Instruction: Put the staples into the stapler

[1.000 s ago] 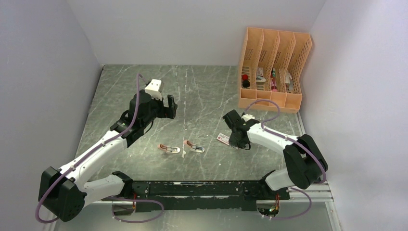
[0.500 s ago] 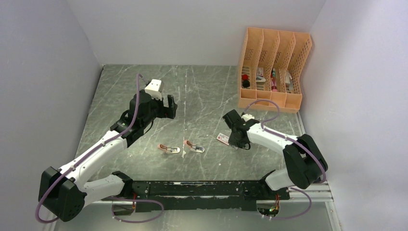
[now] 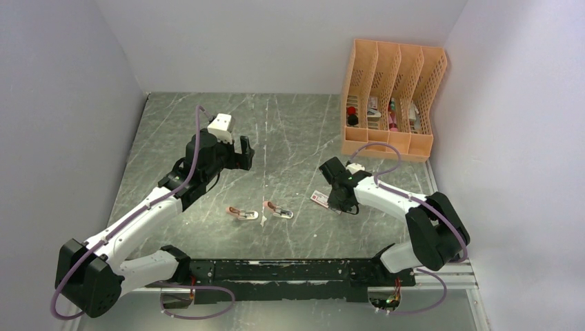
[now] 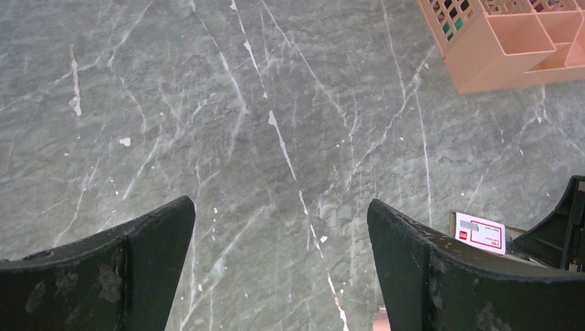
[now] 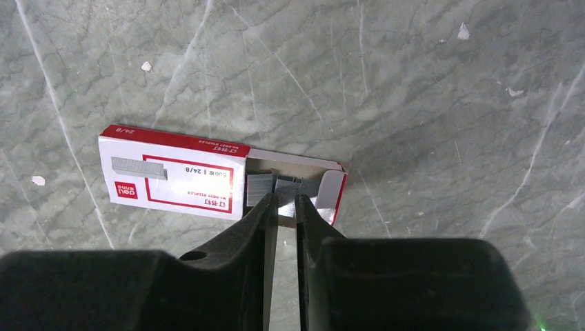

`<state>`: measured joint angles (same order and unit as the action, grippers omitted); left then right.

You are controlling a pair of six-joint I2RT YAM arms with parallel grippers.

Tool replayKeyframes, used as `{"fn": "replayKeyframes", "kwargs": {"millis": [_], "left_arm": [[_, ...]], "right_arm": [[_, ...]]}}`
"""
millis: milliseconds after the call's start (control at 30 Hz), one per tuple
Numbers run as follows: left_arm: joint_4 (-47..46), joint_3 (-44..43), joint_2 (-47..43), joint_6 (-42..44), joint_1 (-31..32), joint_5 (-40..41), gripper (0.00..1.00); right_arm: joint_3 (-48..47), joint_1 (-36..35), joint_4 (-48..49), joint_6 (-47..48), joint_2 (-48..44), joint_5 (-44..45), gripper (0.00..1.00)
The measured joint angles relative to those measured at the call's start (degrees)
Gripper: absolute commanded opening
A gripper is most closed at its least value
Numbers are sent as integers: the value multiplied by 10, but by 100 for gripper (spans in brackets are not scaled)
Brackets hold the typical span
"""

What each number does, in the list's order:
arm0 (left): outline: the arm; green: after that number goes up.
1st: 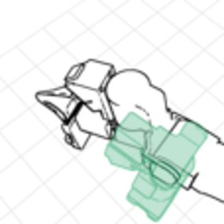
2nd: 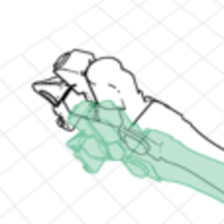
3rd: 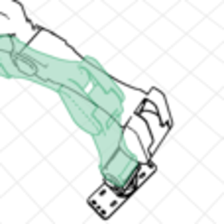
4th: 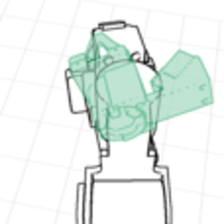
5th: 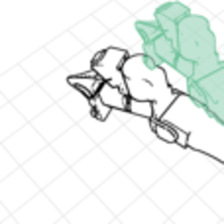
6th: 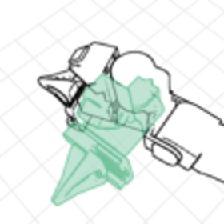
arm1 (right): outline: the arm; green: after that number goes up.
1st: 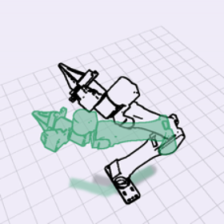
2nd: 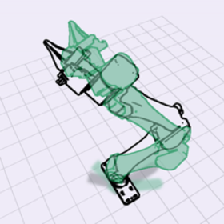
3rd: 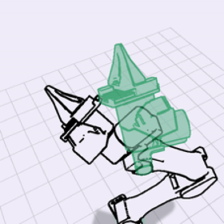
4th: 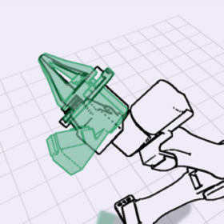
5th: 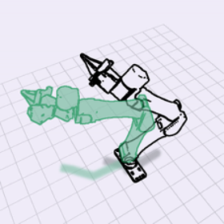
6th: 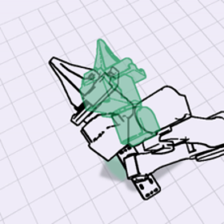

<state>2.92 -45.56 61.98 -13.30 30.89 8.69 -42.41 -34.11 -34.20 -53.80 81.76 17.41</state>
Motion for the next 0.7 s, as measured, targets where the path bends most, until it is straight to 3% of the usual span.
{"fn": "replayKeyframes", "kwargs": {"millis": [700], "left_arm": [[0, 0, 0, 0, 0, 0, 99]], "right_arm": [[-4, 0, -18, -2, -10, 12, 20]]}}
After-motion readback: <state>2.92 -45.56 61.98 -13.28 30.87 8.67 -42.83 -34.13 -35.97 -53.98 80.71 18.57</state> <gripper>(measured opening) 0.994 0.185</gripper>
